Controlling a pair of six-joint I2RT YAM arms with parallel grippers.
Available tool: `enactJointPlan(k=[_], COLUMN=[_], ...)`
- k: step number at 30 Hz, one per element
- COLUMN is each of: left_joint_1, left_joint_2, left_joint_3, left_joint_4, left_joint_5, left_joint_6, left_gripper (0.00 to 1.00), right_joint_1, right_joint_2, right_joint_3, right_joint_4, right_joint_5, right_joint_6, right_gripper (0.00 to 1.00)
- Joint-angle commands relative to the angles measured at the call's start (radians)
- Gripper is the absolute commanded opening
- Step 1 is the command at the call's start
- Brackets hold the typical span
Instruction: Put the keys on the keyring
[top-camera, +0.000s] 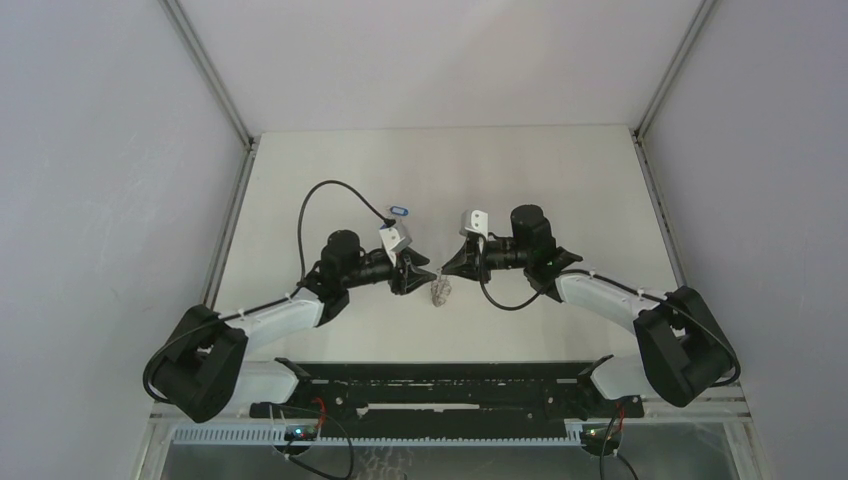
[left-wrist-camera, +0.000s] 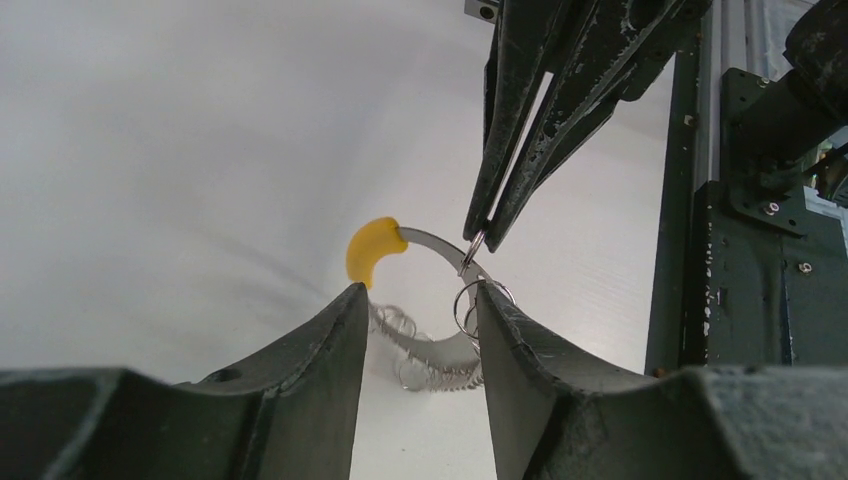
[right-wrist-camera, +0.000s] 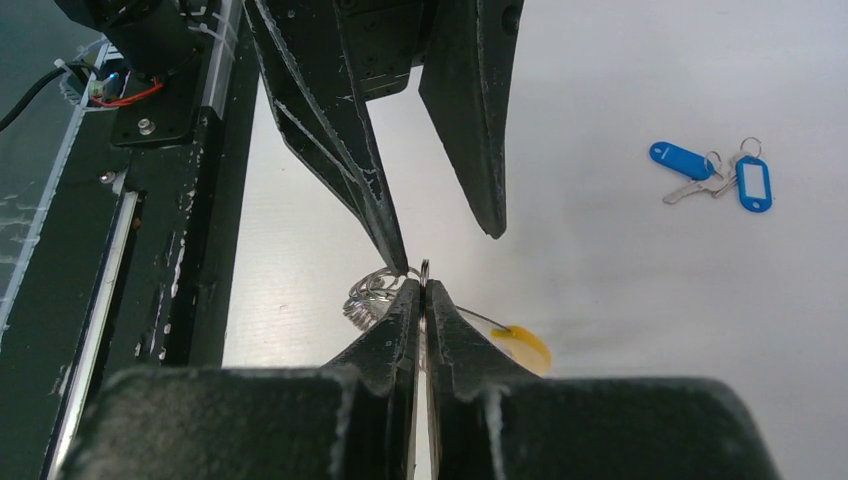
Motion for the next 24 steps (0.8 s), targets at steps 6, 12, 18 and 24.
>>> enactJointPlan(k=[6, 12, 18, 24], left_joint_1=[-0.013, -0.022, -0.027, -0.028], left_joint_2=[0.006, 0.026, 0.018, 0.03], left_joint_3=[0.019, 0.032, 0.037, 0.054], left_joint_4=[0.058, 0.059, 0.059, 0.04], left_joint_5=[0.064, 0.089, 0.087, 0.087], left_joint_6=[0.037, 0.032, 0.029, 0.039], left_gripper=[0.44, 0.38, 0.36, 0.34], right_joint_1=[0.006, 0.006, 0.014, 0.018], right_joint_2=[0.008, 0.009, 0.018, 0.018], right_joint_3=[0.005, 0.01, 0.024, 0.023], right_joint_4=[0.046, 0.046, 0.017, 0.019], right_joint_5=[-0.048, -0.056, -0.066, -0.073], right_joint_6=[-0.033, -0.035, -0.043, -0.048], right_gripper=[0.0, 0.0, 0.0, 0.0])
